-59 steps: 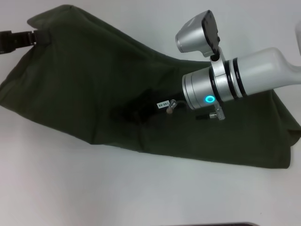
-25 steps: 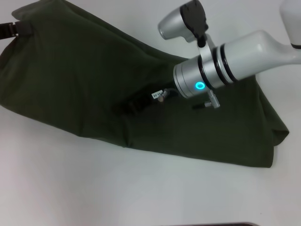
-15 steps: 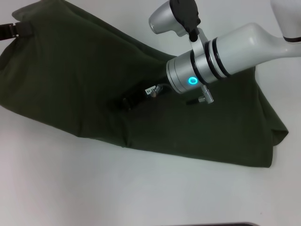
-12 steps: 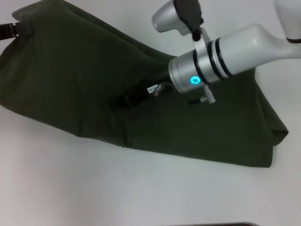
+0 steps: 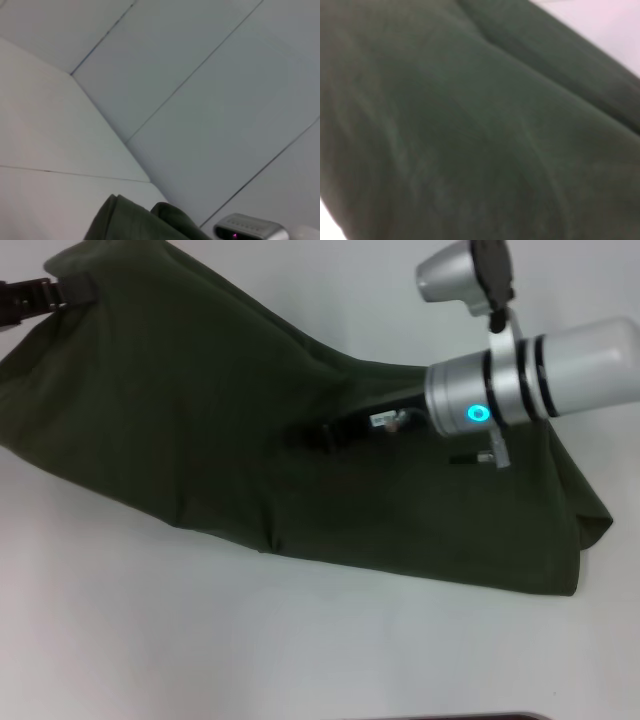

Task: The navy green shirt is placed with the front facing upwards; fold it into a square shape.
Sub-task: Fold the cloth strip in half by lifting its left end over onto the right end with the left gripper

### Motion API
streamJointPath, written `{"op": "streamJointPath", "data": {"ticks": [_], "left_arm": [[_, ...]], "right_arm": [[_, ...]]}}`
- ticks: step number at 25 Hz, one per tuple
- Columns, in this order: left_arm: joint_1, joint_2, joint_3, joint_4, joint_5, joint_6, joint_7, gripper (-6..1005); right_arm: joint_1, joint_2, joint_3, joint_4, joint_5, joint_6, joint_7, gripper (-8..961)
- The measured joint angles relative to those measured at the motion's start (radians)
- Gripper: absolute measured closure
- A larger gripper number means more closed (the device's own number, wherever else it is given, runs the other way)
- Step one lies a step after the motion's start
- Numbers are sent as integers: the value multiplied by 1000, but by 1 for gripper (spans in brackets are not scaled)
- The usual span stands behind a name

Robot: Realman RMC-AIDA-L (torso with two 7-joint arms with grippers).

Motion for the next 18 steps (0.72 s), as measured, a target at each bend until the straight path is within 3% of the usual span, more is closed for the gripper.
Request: {"op": "streamJointPath", "data": {"ticks": [10,12,18], "left_arm": [[-41,-45,44,-47,-38,8,7,963],[-52,-65,73,-47,-66,8,7,963],[-67,-84,107,-84,-109,-1,9,962]], "right_arm": [[-39,-4,1,-31,15,-1,6,878],[-39,-4,3,-32,15,-1,8,878],[-37,-4,0,-32,41,-1,7,875]]}}
